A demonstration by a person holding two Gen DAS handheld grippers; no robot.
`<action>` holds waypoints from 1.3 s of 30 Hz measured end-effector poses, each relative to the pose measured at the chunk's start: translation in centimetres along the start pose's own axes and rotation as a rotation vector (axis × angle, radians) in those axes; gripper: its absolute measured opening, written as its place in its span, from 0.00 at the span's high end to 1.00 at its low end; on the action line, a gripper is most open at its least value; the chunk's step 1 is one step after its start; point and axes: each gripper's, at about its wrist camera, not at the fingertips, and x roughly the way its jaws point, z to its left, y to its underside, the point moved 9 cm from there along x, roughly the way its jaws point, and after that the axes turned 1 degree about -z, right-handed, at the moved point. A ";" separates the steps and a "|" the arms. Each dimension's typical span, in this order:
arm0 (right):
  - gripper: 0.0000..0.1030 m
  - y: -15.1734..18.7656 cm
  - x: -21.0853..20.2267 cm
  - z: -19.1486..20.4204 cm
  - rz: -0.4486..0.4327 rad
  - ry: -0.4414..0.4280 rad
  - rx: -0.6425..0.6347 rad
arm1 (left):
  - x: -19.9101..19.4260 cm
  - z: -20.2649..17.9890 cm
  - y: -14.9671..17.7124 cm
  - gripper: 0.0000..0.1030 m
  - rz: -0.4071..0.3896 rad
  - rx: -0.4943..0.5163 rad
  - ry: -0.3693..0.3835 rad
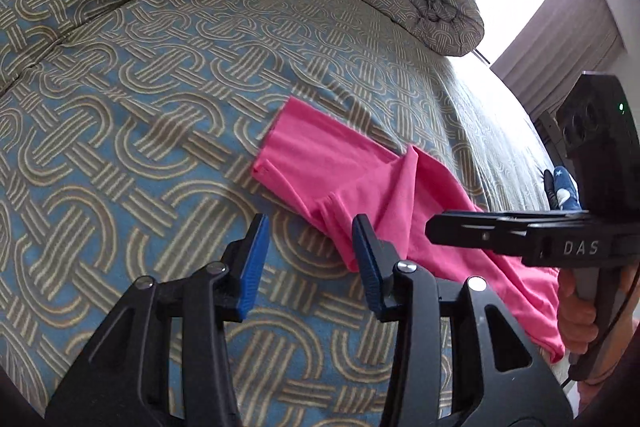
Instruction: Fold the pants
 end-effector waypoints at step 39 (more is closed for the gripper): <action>0.55 -8.2 -1.1 -4.2 -0.021 0.181 -0.110 | 3.8 1.3 -2.4 0.57 0.029 0.033 -0.057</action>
